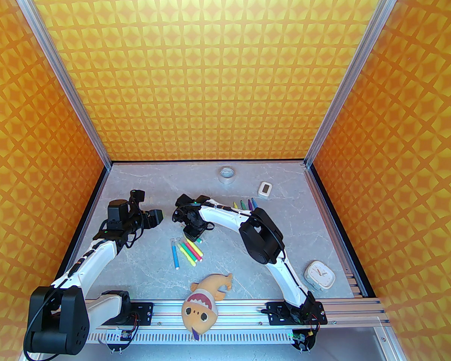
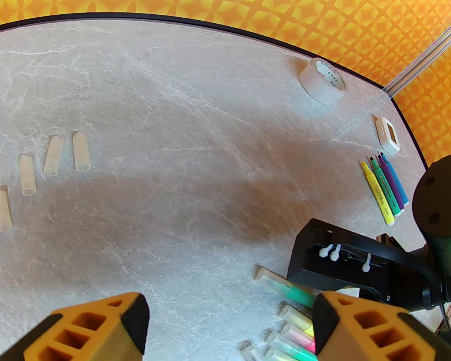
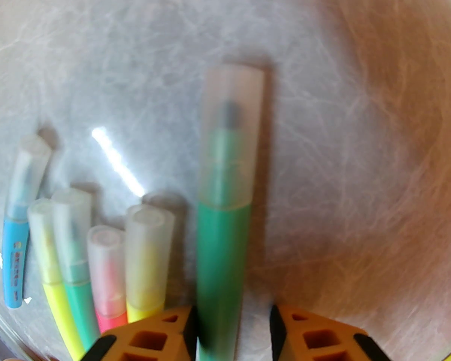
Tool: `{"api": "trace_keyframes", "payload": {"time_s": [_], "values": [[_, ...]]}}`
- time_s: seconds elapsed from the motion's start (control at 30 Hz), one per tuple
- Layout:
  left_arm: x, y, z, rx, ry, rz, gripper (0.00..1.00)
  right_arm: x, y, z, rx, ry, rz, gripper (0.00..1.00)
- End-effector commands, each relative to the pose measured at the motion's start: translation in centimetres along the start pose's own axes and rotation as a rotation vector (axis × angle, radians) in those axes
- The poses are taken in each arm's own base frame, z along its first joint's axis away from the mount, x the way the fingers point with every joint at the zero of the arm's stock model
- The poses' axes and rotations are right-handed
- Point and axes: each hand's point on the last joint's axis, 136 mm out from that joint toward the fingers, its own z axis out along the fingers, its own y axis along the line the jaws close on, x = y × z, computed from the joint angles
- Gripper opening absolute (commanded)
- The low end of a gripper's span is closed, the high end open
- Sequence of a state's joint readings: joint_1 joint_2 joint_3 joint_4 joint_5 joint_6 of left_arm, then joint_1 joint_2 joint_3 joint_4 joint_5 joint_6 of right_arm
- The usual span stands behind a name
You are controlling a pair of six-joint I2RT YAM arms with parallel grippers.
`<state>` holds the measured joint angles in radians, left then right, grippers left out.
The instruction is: Open the pen caps
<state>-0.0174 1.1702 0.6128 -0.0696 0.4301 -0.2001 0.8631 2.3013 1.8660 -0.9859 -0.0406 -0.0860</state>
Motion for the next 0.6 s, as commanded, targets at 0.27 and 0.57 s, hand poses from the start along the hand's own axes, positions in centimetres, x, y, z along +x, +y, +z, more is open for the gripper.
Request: {"api": "trace_keyframes", "payload": {"time_s": [0.27,0.57], "values": [[-0.5,-0.4,-0.4,0.018,-0.026,0.028,0.76,0.5,-1.0,2.2,0.115,0.085,0.029,0.29],[-0.6,-0.5,-0.5,0.018,-0.029,0.027,0.76,-0.4,-0.8,2.5,0.083,0.026,0.058,0.1]]}}
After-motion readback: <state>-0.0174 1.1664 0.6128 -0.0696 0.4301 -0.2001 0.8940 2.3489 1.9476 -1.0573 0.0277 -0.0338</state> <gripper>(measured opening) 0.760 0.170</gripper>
